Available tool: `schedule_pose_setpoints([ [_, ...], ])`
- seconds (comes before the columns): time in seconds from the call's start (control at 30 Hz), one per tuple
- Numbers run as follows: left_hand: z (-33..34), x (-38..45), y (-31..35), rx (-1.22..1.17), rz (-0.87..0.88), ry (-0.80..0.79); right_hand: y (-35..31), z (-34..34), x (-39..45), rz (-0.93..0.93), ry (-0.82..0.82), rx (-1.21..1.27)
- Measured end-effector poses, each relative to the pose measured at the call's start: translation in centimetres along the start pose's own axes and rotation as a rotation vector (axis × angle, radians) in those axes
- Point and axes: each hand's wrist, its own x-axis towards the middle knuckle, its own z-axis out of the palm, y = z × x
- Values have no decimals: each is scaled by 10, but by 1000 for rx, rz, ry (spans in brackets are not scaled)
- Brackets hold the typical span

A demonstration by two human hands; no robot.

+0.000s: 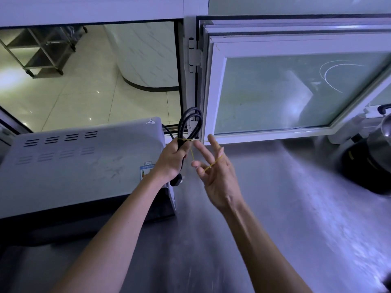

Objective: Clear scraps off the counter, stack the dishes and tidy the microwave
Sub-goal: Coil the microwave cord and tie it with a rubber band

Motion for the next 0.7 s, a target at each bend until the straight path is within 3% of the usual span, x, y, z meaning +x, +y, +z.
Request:
schedule_pose_setpoints([
  [0.13, -3, -6, -5, -1, 84, 32, 25, 2, 1, 55, 223, 448],
  [0.27, -2, -12, -5, 56, 138, 26, 16, -1, 15, 17, 354, 526],
  [0.4, 1, -15, -2, 146, 198, -20, -6, -5, 28, -44, 390, 437],
  [0.7, 5, -20, 1, 285, 287, -68, -10, -4, 32, -113, 338, -9],
])
